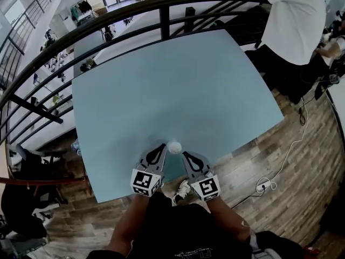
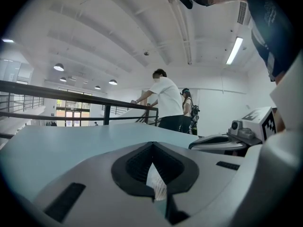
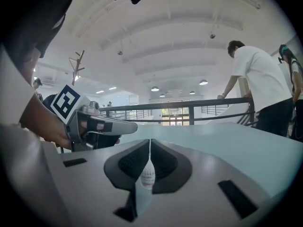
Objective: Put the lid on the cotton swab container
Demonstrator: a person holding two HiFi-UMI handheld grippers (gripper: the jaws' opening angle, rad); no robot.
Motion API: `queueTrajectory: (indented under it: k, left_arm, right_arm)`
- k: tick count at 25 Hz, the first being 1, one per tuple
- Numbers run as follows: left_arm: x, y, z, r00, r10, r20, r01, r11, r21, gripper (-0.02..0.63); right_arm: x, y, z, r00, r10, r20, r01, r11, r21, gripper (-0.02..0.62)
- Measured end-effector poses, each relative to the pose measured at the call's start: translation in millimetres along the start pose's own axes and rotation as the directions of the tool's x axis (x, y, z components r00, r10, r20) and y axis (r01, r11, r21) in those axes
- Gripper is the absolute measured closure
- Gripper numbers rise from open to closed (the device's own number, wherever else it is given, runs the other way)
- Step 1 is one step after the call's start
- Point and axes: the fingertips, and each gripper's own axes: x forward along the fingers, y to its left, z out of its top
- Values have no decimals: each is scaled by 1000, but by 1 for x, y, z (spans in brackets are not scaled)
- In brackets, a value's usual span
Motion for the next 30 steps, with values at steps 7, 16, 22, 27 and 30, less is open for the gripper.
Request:
queueTrajectory:
  k: [7,16,22,27,30]
  left_arm:
    - [4,4,-16,1000,7,-15,-8,1000,-23,594]
    - [2,23,-31,1000,12,-4,-13,999,-39,594]
    - [12,28,-37,1000,-13,-13,13,999,-32,594]
    - [16,32,-36,1000,-22,-9,21,999,-30,594]
    - [18,29,-36,1000,-31,-7,30,999,-28,594]
  right_arm:
    - [2,3,-23,999,22,-28,-21,1000,23,572]
    - [20,7,-52,997,23,-71,-23,1000,0,399]
    - [39,0,-66,993,35,-113,-35,999,2,376]
    - [48,4,-77,989,36,-145,-38,999,-5,371]
    - [50,6,-80,987,34,-156,-37,999,-18,371]
